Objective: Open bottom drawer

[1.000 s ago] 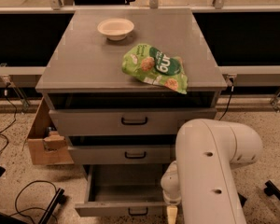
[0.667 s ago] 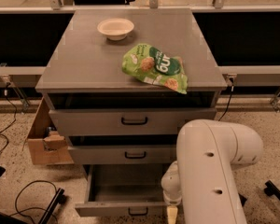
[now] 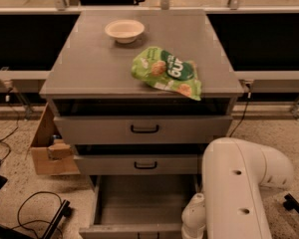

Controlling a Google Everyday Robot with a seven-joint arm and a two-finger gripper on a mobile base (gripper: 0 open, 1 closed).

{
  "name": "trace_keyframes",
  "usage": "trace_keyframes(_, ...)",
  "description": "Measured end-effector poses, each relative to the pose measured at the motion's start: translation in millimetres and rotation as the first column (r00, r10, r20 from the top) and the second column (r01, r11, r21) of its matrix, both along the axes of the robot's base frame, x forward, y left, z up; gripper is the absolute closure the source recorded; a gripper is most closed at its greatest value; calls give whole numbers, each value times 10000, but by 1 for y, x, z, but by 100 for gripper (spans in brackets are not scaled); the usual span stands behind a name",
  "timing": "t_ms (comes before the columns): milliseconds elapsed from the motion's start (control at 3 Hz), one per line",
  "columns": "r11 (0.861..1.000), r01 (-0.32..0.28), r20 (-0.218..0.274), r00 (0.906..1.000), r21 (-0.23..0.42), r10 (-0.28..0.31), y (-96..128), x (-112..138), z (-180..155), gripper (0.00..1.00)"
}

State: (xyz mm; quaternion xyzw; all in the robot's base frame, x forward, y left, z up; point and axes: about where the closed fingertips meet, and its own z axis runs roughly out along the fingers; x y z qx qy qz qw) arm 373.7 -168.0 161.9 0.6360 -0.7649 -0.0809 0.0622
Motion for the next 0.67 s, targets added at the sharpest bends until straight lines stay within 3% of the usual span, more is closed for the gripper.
trace_keyframes(667,10000,14,6,10000,-57,-14,0,-3,4,87)
